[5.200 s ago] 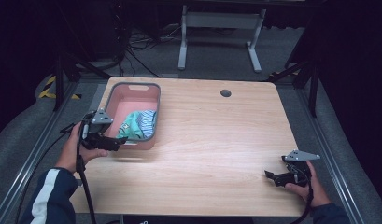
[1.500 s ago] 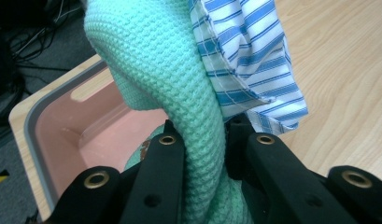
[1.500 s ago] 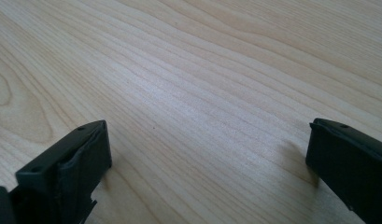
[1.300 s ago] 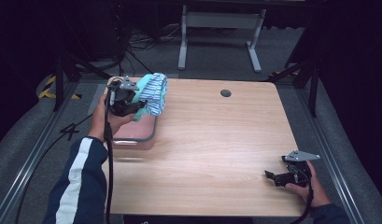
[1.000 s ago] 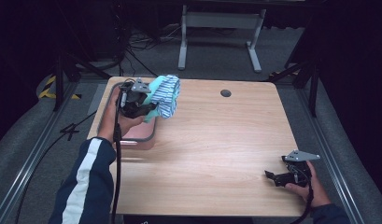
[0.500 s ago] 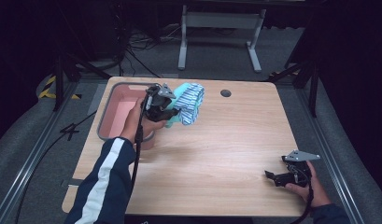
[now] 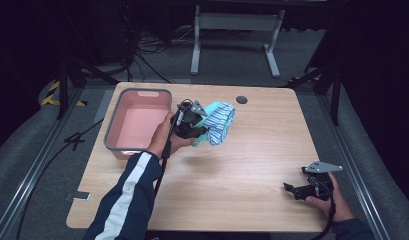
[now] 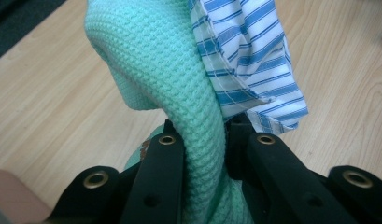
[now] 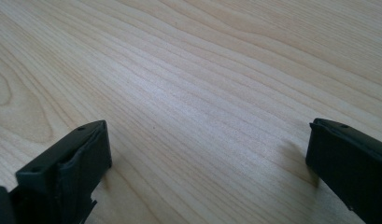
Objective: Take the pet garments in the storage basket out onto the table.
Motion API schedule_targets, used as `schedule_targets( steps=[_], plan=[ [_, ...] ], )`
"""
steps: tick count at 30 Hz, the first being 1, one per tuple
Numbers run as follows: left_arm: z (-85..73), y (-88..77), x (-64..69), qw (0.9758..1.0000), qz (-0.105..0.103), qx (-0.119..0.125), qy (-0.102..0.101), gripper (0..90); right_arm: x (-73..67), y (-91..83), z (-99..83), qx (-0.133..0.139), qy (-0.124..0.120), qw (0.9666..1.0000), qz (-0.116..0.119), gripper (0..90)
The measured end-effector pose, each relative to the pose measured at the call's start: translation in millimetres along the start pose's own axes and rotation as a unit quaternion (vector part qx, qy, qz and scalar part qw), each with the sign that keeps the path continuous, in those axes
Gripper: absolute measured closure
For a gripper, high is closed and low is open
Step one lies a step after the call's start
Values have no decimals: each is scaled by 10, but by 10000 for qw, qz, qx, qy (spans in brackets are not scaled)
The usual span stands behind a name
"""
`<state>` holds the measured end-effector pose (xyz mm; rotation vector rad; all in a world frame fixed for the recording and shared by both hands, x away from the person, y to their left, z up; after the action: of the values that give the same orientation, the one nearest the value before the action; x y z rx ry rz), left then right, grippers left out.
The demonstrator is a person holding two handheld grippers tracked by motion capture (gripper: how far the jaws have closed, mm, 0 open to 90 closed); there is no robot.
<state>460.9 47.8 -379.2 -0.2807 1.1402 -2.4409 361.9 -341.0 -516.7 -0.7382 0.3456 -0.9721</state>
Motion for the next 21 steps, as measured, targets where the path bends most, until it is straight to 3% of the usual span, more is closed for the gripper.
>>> schedule_targets(
  steps=[21],
  plan=[
    [-211,726,173,9975,-426,-554,-63,784,0,0,0,1,-1,10000,1,5]
  ],
)
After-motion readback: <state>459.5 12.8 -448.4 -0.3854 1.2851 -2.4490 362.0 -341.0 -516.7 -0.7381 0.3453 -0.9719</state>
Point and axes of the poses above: each handheld gripper's, and its own axes: y roughly forward along the jaws, z roughly out of its top, x roughly to its right, the point moved 4 cm from there along y, roughly forward along the jaws, and after that the axes turned 5 degrees about -z, right-handed, at the moved point
